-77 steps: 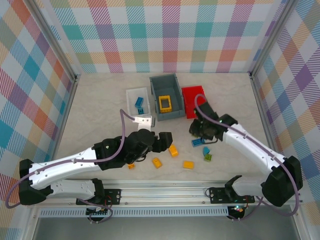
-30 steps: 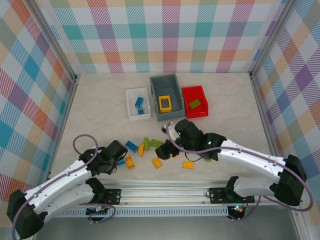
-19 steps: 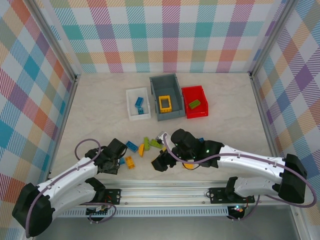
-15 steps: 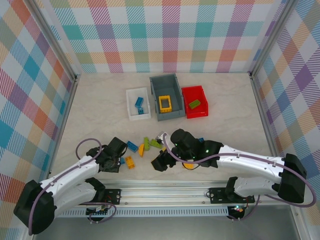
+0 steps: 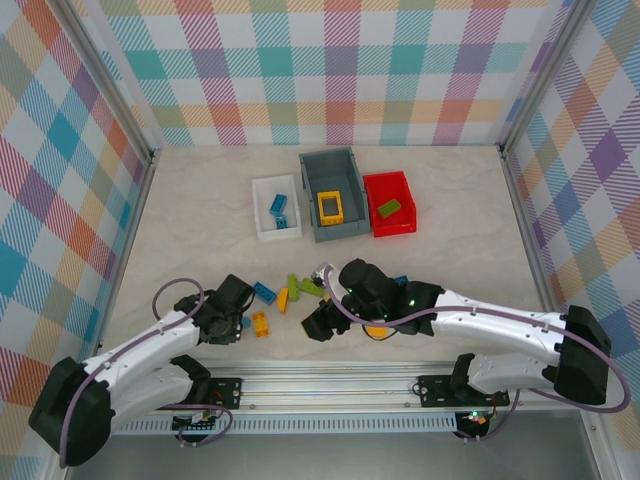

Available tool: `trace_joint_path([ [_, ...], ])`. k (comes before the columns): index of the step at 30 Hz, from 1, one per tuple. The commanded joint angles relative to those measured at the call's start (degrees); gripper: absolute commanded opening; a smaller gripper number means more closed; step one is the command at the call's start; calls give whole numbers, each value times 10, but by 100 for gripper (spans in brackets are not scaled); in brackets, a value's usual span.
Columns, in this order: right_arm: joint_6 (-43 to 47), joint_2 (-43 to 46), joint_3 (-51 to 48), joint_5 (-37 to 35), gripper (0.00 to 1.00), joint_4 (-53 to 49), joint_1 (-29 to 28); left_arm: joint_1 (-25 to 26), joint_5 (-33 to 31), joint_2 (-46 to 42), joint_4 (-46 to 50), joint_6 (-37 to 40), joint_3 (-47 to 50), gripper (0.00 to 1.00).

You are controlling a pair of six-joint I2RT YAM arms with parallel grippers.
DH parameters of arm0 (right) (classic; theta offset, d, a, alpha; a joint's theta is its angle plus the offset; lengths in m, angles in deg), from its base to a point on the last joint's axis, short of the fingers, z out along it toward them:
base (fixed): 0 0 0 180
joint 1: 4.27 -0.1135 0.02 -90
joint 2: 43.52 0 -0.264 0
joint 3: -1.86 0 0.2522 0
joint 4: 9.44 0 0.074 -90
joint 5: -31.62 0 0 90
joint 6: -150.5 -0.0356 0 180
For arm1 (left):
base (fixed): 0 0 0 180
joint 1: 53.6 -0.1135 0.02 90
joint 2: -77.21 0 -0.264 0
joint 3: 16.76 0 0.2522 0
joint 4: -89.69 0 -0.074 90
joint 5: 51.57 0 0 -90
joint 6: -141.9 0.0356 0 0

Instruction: Sort the legos into containers by color

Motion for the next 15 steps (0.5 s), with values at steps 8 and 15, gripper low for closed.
trace_joint_path([
  [8, -64, 84, 13, -179, 75, 58, 14, -6, -90, 61, 102, 314, -274, 10],
  [15, -79, 44, 50, -179, 75, 70, 60, -37, -101, 328, 87, 594, -550, 10],
])
